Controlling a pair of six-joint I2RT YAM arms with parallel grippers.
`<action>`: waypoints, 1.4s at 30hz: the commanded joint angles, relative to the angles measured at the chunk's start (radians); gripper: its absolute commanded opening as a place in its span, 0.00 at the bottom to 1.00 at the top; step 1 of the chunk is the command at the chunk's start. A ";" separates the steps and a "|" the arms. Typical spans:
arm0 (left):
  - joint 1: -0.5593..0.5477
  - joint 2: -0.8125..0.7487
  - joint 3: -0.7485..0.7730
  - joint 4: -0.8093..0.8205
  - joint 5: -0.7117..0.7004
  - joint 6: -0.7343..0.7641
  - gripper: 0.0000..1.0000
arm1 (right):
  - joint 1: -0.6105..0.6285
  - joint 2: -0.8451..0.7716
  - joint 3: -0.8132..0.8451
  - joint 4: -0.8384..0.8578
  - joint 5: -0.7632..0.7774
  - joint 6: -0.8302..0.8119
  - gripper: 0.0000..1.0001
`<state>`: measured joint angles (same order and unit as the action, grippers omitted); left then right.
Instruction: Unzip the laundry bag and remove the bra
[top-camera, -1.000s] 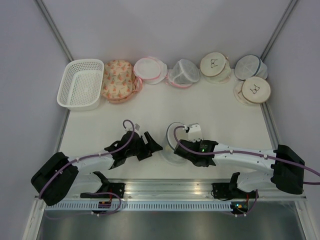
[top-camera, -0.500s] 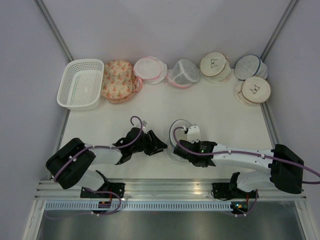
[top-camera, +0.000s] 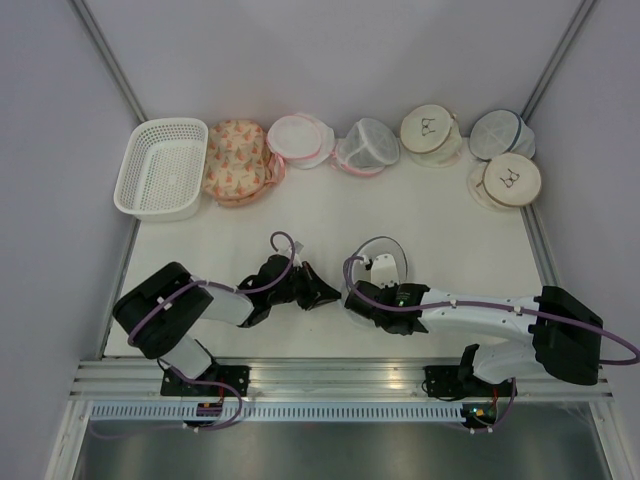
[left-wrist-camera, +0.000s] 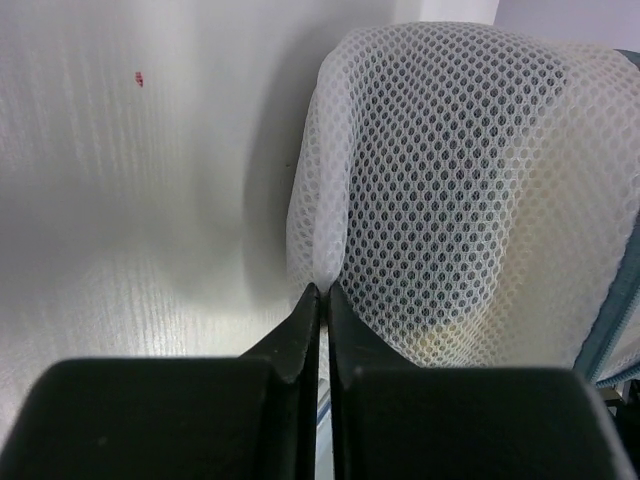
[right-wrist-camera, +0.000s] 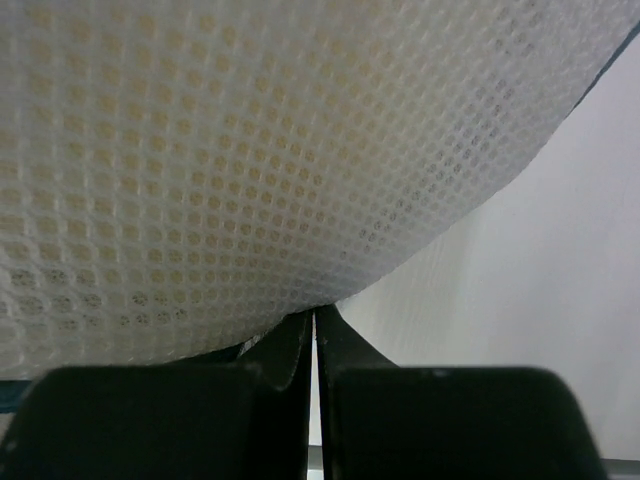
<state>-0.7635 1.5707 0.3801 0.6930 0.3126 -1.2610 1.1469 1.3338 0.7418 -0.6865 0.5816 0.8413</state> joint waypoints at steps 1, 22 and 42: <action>-0.013 0.005 0.016 0.123 0.048 -0.041 0.02 | -0.003 -0.010 0.004 0.038 -0.002 0.010 0.00; -0.011 -0.284 -0.092 -0.093 -0.013 0.043 0.02 | 0.030 -0.208 0.261 -0.078 0.078 -0.114 0.98; -0.011 -0.382 -0.204 -0.165 -0.049 0.100 0.02 | 0.007 -0.027 0.315 -0.422 0.372 0.188 0.98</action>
<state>-0.7700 1.2167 0.1909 0.5499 0.2867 -1.2263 1.1675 1.3403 1.0691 -0.9916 0.8562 0.9371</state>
